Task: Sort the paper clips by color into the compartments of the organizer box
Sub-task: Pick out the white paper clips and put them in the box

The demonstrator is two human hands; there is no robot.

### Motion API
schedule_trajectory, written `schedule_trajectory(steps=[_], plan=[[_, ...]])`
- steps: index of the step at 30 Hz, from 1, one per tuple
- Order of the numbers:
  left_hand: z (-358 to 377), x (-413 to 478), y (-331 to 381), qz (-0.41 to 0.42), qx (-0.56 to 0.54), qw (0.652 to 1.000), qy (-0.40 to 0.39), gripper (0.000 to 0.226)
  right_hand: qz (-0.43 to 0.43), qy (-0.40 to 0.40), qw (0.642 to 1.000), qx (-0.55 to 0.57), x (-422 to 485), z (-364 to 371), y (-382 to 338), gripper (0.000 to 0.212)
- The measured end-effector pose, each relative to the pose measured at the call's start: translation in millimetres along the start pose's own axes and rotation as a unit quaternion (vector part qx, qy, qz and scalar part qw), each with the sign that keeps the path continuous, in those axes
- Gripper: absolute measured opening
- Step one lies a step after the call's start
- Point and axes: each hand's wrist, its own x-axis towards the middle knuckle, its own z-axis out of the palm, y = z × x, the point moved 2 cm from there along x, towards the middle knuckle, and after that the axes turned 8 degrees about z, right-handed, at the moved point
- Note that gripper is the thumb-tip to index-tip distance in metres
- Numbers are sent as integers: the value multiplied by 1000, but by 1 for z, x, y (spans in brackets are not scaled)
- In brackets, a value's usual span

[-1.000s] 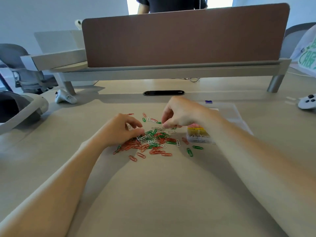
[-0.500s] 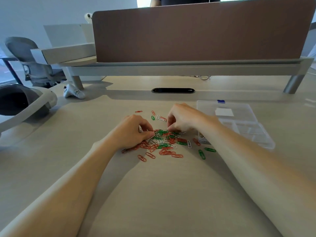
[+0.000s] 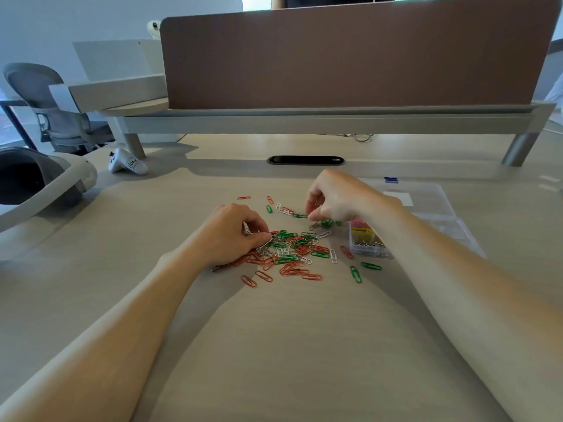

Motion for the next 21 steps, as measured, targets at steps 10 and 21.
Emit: schedule_trajectory(steps=[10, 21], plan=[[-1, 0, 1, -7, 0, 1000, -3, 12, 7, 6, 996, -90, 1, 12, -1, 5], [-7, 15, 20, 4, -15, 998, 62, 8, -8, 10, 995, -100, -1, 13, 1, 10]])
